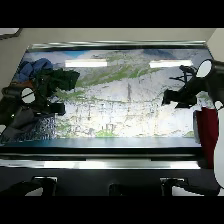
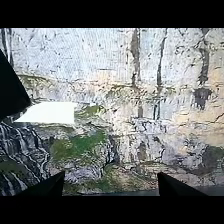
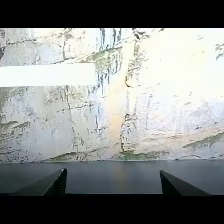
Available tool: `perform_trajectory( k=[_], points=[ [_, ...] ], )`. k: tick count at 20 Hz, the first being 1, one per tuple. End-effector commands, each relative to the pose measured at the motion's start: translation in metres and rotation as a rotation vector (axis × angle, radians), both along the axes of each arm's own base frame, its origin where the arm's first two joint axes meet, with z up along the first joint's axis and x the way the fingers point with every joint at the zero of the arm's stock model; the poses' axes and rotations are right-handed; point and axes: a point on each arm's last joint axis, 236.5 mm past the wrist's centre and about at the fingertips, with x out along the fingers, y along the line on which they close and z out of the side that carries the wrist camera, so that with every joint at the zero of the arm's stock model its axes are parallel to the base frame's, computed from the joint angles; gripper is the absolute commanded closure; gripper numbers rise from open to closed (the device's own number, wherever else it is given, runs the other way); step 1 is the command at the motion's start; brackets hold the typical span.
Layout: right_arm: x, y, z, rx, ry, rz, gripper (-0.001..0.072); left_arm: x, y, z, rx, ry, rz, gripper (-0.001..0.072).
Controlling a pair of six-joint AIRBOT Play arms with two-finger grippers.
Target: Fold the shirts.
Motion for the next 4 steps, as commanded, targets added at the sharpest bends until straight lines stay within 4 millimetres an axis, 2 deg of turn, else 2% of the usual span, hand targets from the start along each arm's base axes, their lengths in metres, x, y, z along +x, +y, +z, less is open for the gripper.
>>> perform_trajectory(
  k=[1,4],
  points=[
    [-0.0015,0.0017,-0.0011,-0.003,0.008,0.006,0.0020,-0.0005,-0.0010,-0.0016,-0.002,-0.002,-0.001,0.0041],
    [-0.0015,0.0016,-0.0011,-0.003,0.008,0.006,0.0020,-0.0005,-0.0011,-0.0016,-0.002,-0.002,-0.001,0.0041]
  ],
)
